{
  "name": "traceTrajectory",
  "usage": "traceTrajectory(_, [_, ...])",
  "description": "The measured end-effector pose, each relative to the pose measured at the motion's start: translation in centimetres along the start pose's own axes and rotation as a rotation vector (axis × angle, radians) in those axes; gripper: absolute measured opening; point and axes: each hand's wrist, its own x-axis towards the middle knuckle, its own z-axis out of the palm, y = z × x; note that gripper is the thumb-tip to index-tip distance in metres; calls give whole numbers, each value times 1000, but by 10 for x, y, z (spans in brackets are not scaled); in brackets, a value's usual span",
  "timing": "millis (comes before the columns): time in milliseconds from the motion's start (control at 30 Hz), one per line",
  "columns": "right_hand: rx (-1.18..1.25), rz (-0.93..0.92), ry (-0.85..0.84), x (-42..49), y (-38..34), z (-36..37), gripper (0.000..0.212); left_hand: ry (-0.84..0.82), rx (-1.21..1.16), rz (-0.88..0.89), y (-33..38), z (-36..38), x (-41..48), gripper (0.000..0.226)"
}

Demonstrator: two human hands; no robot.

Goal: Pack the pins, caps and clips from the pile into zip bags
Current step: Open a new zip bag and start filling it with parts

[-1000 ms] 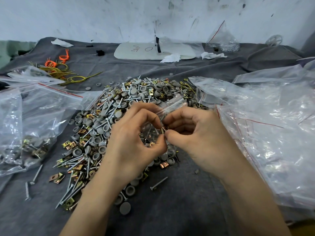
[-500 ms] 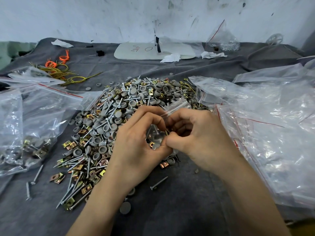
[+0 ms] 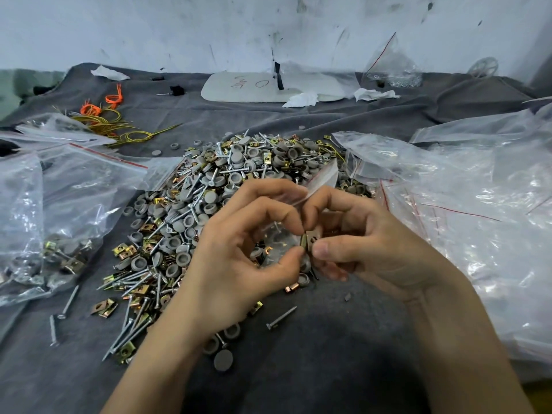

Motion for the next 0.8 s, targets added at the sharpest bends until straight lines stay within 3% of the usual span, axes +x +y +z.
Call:
traceTrajectory(167, [60, -10, -2, 3, 3, -1, 22, 9, -134, -43, -6, 1, 0, 24])
traceTrajectory(267, [58, -34, 17, 4, 3, 1, 22, 21, -234, -116, -12, 1, 0, 19])
traceTrajectory(367, [11, -40, 48, 4, 1, 3, 27, 4, -271, -145, -17, -1, 0, 6])
traceTrajectory(633, [-198, -7, 66, 2, -4, 11, 24, -80, -261, -227, -21, -6, -1, 15])
traceTrajectory(800, [-246, 8, 84, 3, -4, 14, 25, -136, -374, -235, -29, -4, -4, 21])
